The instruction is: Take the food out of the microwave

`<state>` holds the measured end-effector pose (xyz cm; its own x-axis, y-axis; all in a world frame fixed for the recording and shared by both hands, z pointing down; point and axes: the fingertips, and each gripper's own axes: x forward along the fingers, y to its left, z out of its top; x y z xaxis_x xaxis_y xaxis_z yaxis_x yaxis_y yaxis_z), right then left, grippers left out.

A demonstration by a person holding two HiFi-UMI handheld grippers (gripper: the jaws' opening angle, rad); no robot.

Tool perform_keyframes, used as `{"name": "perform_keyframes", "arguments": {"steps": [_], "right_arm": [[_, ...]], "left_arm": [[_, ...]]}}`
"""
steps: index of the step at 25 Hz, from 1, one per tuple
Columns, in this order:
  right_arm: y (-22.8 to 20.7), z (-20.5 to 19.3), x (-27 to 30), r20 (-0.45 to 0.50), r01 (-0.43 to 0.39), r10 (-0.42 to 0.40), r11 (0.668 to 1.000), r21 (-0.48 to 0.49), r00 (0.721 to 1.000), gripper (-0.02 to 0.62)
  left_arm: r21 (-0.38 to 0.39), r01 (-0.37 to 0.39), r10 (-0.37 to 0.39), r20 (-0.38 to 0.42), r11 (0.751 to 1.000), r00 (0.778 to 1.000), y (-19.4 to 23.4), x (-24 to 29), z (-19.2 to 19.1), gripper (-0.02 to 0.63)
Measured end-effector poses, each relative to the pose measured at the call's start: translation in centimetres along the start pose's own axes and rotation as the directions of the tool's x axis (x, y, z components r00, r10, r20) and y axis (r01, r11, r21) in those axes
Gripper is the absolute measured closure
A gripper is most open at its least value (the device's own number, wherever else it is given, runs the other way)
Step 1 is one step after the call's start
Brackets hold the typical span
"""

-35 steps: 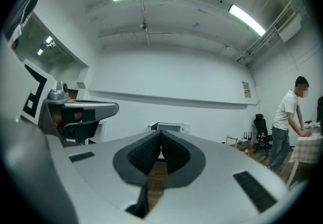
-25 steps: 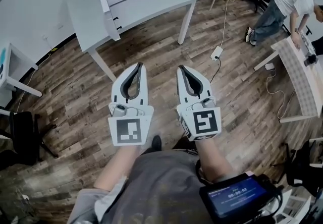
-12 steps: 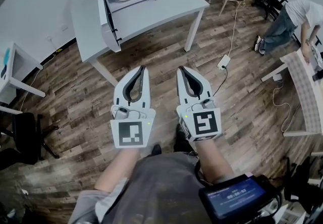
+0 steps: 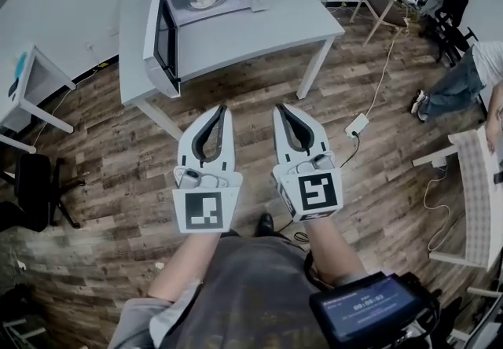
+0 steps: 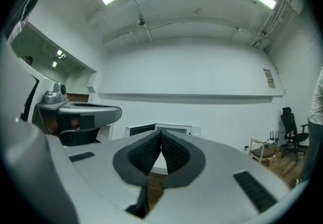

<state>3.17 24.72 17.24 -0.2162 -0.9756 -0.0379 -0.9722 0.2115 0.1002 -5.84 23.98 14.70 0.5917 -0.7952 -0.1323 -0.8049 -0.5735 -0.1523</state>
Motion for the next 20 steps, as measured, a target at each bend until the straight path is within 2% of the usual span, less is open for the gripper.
{"name": "perform_keyframes", "arguments": {"steps": [8,15,20], "right_arm": [[-3.2,-1.0,5.1,-0.001,-0.102,0.102,0.995,0.0,0.995,0.588],[-4.6,-3.0,10.9,-0.013,-0.139,0.139,0.99,0.0,0.99,0.588],[-5.8,-3.7,16.6,-0.027,-0.159,0.159,0.987,0.0,0.987,0.588]], "left_arm": [[0.012,-0.079,0.079,-0.013,0.997,0.997,0.6,5.6,-0.8,0.598],[-0.003,-0.113,0.113,-0.026,0.994,0.993,3.5,10.4,-3.5,0.598],[0.017,-0.118,0.118,-0.023,0.993,0.993,6.6,15.1,-4.5,0.598]]}}
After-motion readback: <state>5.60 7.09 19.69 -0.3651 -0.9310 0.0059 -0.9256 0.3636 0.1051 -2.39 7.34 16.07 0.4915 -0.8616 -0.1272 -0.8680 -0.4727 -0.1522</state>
